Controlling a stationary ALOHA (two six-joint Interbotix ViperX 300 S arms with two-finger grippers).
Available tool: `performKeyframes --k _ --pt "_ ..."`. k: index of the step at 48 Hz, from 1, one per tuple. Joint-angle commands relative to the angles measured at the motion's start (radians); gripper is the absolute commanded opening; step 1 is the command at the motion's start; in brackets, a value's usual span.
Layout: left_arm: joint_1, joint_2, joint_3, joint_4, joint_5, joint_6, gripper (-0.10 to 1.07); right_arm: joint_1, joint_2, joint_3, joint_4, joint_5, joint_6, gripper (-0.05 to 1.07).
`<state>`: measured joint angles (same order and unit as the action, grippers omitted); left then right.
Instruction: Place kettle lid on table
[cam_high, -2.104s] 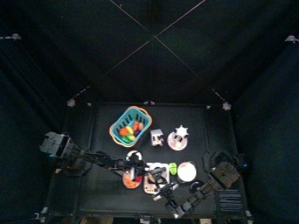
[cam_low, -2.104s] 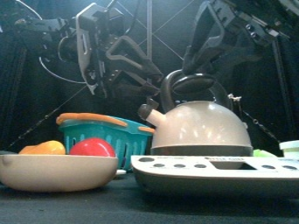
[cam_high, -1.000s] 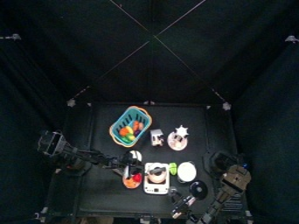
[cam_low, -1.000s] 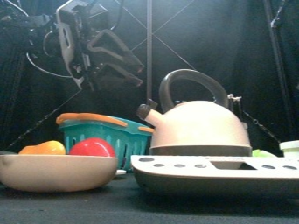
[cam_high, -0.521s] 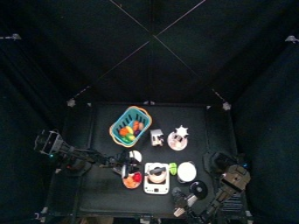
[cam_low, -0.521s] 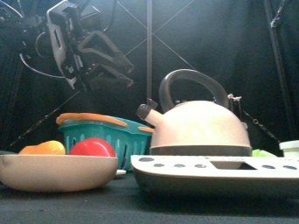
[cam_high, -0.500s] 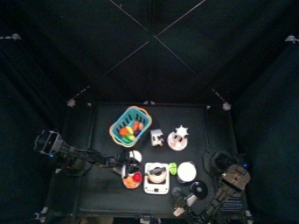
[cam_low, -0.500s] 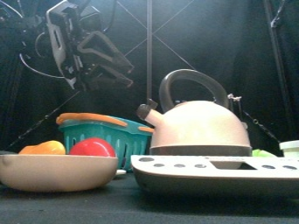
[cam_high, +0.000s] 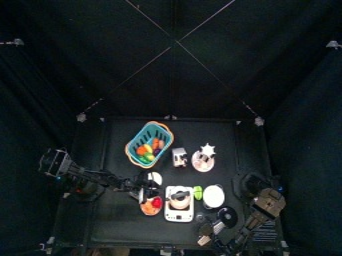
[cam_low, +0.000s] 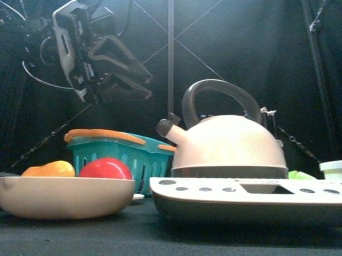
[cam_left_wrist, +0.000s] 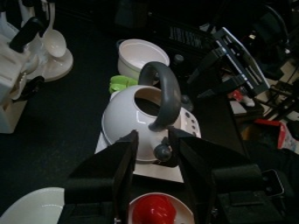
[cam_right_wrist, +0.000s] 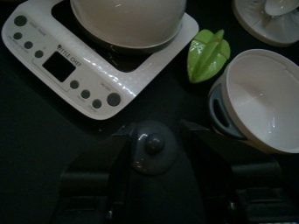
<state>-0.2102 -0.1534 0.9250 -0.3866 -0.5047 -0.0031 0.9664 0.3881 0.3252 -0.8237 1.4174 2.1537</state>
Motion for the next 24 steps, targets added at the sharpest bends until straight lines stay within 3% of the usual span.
performKeyframes --k 1,24 --pt "0.003 -0.014 -0.011 0.000 -0.005 0.000 0.75 -0.005 -0.025 -0.006 -0.002 0.000 -0.006 0.83" --pt "0.003 -0.014 -0.011 0.000 -0.005 0.000 0.75 -0.012 -0.067 0.021 -0.112 -0.002 0.000 0.83"
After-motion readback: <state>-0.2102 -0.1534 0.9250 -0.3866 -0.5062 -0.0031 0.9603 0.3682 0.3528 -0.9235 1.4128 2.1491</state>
